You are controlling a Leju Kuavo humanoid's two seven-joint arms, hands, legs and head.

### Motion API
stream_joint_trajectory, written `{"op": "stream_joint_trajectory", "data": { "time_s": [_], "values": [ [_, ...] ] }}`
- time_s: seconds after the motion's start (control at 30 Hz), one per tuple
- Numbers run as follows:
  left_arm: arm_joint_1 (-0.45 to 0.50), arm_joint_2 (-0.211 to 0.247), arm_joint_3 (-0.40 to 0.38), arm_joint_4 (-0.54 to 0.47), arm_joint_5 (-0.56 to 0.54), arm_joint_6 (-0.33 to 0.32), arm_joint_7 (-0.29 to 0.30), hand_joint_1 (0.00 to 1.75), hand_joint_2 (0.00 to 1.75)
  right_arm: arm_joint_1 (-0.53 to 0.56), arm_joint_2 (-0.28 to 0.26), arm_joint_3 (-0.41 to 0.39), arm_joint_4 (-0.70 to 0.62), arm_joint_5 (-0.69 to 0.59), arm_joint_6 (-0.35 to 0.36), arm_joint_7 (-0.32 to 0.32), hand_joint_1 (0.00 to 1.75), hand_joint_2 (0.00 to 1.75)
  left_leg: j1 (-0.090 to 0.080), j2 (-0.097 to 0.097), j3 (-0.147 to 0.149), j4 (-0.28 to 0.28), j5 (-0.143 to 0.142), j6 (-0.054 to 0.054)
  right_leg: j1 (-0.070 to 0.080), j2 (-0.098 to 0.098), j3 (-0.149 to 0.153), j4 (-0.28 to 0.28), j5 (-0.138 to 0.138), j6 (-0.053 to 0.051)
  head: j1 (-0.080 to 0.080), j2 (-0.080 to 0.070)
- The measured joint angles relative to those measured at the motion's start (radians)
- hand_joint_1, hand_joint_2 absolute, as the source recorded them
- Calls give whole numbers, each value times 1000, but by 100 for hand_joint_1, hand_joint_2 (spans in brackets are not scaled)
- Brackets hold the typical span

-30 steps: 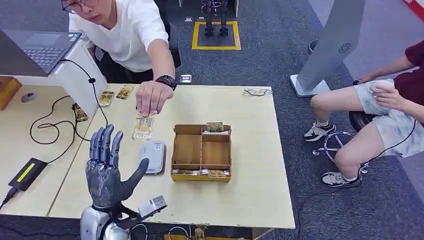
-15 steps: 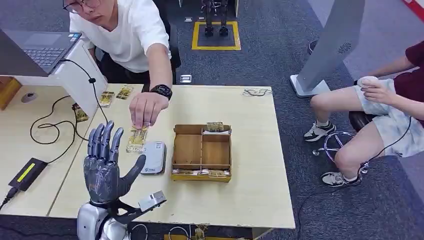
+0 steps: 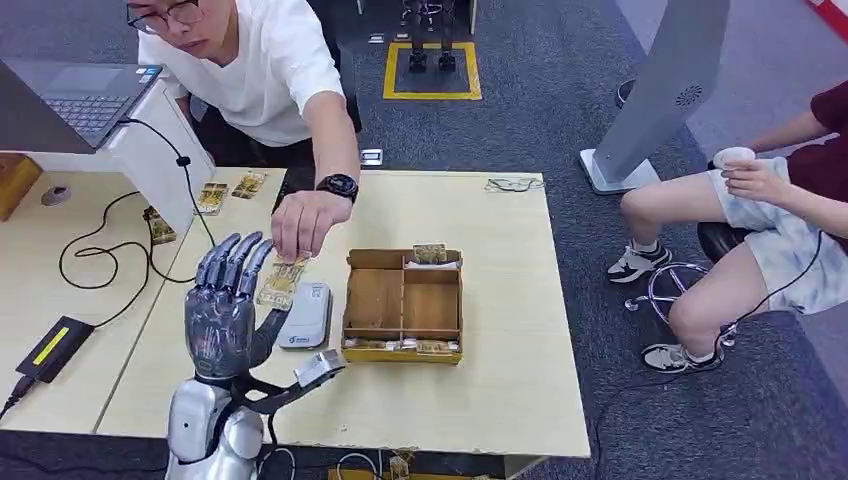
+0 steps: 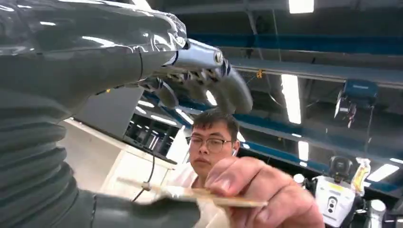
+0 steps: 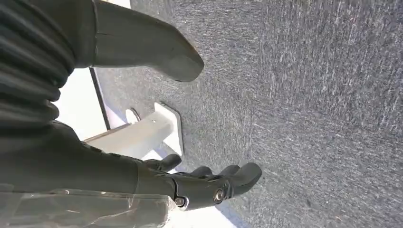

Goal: Pass the card to the sensor for recognition and then transmit it.

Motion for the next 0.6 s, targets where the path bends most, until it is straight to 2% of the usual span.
{"op": "stream_joint_trajectory", "data": {
  "time_s": [0.6],
  "values": [
    [-7, -1, 0, 11, 12, 0, -17, 175, 175, 0, -8, 18, 11, 0, -6, 1, 0, 175, 0, 1, 0, 0, 0, 0, 0, 1, 0, 0, 0, 0, 0, 0]
  ]
}}
